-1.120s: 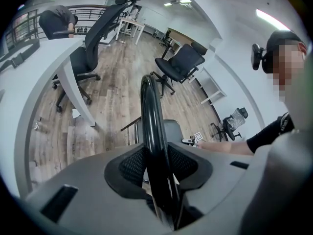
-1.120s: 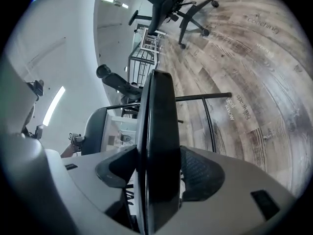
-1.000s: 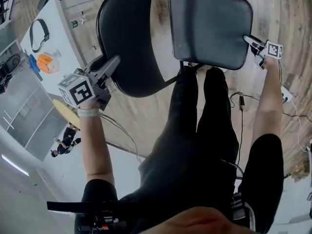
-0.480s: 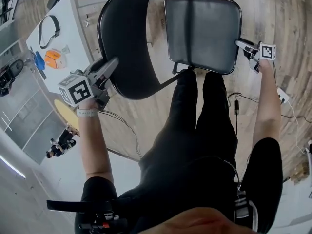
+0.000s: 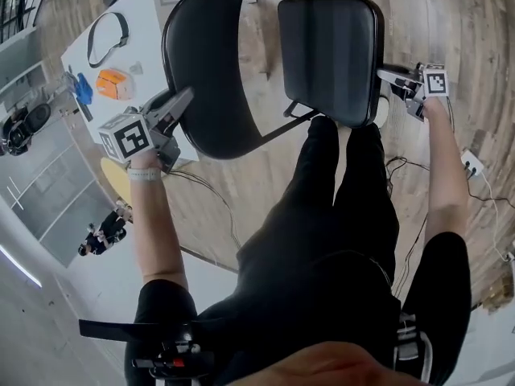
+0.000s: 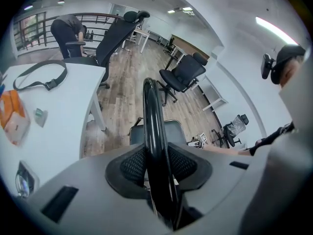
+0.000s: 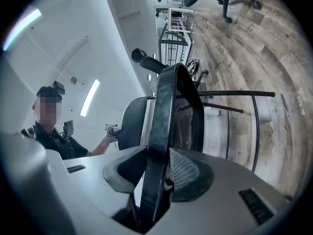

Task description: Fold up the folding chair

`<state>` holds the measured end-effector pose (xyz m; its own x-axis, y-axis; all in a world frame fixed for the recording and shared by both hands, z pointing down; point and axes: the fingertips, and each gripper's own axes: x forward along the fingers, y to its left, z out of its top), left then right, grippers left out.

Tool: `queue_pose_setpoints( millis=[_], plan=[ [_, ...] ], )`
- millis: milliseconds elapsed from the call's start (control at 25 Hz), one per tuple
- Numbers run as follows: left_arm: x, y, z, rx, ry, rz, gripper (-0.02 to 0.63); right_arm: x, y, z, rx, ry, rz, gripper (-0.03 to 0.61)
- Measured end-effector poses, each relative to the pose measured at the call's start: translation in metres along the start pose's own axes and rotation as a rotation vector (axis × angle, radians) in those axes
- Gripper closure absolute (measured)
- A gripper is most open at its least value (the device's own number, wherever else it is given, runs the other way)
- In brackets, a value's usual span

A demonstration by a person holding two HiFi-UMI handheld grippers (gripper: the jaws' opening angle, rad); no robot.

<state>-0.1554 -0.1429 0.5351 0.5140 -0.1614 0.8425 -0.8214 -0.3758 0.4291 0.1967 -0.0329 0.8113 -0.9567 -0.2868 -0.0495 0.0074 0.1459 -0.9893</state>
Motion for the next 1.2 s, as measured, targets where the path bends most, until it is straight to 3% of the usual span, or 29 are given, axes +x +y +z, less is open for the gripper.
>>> queue_pose_setpoints(
  millis=[200,440,800,1200],
  plan=[
    [-0.047,0.028,0.008,-0.025,-0.040,-0.011,0.500,0.078,0.054,0.008,-0.029,0.013,0.093,0.478],
    [-0.068,0.049,0.012,-0.040,-0.077,-0.010,0.502,0.143,0.086,0.014,-0.012,0.000,0.159,0.507],
    [-0.106,0.079,0.027,-0.048,-0.132,-0.004,0.505,0.245,0.130,0.024,-0.006,-0.024,0.155,0.526],
    [-0.120,0.099,0.028,-0.050,-0.188,0.015,0.506,0.340,0.145,0.020,-0.012,-0.008,0.155,0.529]
  ],
)
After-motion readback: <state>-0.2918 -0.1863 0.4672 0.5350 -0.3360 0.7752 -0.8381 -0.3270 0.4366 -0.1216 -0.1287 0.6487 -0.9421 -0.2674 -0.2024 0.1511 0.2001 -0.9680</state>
